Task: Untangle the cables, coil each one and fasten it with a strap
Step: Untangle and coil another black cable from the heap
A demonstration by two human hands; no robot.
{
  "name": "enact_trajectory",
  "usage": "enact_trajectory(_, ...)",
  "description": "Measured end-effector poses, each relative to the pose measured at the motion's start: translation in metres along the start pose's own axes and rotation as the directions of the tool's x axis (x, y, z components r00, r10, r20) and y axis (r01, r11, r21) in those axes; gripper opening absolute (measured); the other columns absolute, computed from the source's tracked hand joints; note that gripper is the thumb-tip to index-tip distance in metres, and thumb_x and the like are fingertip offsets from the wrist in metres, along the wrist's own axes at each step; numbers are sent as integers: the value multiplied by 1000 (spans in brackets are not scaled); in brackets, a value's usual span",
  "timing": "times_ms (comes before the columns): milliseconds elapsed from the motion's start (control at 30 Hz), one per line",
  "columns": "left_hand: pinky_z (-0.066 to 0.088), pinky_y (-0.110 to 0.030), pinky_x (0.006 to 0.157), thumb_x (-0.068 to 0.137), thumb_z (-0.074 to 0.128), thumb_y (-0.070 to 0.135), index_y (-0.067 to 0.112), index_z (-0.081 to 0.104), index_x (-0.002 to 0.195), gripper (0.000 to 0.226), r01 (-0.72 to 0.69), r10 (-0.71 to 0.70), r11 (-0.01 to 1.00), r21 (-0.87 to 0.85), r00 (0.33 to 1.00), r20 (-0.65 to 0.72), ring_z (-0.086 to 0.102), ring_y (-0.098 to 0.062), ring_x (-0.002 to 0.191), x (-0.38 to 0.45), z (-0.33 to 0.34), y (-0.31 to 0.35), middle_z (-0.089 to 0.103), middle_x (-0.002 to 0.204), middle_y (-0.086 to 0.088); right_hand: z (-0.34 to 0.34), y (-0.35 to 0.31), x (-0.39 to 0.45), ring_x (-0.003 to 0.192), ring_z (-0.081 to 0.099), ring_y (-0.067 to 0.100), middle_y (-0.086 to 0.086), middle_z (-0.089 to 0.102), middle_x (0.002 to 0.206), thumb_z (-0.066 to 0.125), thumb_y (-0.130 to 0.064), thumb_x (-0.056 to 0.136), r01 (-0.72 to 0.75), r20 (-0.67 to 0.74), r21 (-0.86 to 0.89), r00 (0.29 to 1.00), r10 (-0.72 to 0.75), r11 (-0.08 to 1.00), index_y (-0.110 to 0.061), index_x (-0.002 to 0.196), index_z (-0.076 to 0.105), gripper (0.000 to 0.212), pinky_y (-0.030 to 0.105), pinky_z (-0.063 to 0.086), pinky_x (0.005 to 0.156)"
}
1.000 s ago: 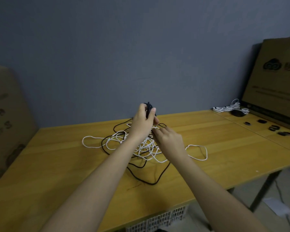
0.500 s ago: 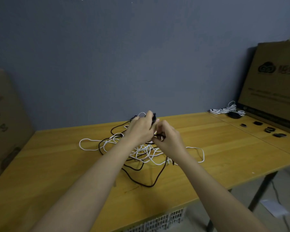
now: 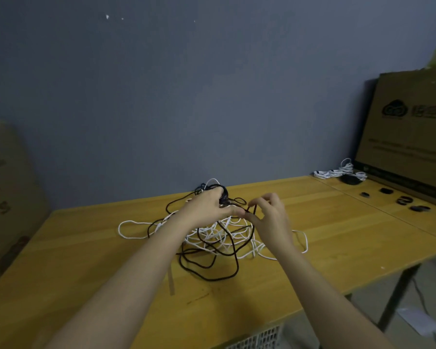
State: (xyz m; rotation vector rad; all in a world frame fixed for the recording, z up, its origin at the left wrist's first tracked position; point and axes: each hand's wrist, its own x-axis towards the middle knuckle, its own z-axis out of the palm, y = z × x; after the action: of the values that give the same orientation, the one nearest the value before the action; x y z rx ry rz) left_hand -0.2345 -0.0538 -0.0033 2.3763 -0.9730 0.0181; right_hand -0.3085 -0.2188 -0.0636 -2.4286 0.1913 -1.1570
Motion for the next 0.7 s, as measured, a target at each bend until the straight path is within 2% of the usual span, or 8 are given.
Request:
enact_trajectory(133,32,-32,57,82,60,61,15,46,73,48,-11,9,999,-53,999,-38,43,-15,58,1,-7,-9,45,66,1,-8,1,3,72,51,7,-11,52,82,79,-23,77,2,125,174,992,-24,985,-13,115,66,41,16,42,68)
enact_trajectory(200,33,-32,56,85,59,57,15,49,72,45,0,-20,994,-113,984,-178,45,-17,57,5,-17,-18,48,65,0,-12,11,5,74,56,12,-7,58,80,79,-19,77,-57,76,196,996,43,979,-15,114,67,39,24,47,70)
enact_trajectory(300,30,-32,54,90,59,45,14,45,67,41,-6,-89,975,-220,904,-417,45,-18,57,10,-34,-23,46,62,0,-23,26,6,77,59,12,-5,65,82,74,-20,82,-233,65,212,972,224,949,-18,113,68,31,15,44,67)
enact_trajectory(367,26,-32,51,91,59,42,16,37,64,44,-15,-101,973,-230,870,-482,39,-17,54,13,-39,-20,39,59,1,-25,24,8,90,61,17,-1,70,98,66,-28,89,-248,120,62,963,240,967,-21,118,67,29,20,43,69)
enact_trajectory(467,26,-31,51,92,58,44,18,34,65,44,-42,-61,978,-204,879,-473,40,-19,56,16,-34,-6,38,60,1,-20,5,17,120,49,18,-3,58,130,55,-34,96,-147,195,-152,965,175,977,-26,137,51,42,28,39,86)
enact_trajectory(567,26,-28,49,93,53,49,22,32,67,43,-14,-2,999,-29,883,-469,44,-14,56,15,-28,10,43,62,3,-19,-22,26,127,42,12,-3,43,144,50,-4,94,-140,262,98,959,110,985,-24,145,39,56,22,32,101)
enact_trajectory(633,25,-25,48,93,51,50,21,32,68,43,-15,45,998,64,871,-489,43,-13,56,14,-27,15,43,62,5,-24,-38,29,100,53,-2,-3,45,143,45,5,90,-230,338,386,936,95,893,-20,144,39,60,9,41,85)
enact_trajectory(700,26,-24,47,93,51,50,17,35,72,42,-27,62,997,76,855,-515,44,-15,55,14,-27,18,43,61,4,-29,-48,31,94,54,-9,-2,54,134,44,0,93,-332,428,541,900,87,773,-16,141,40,51,3,43,71)
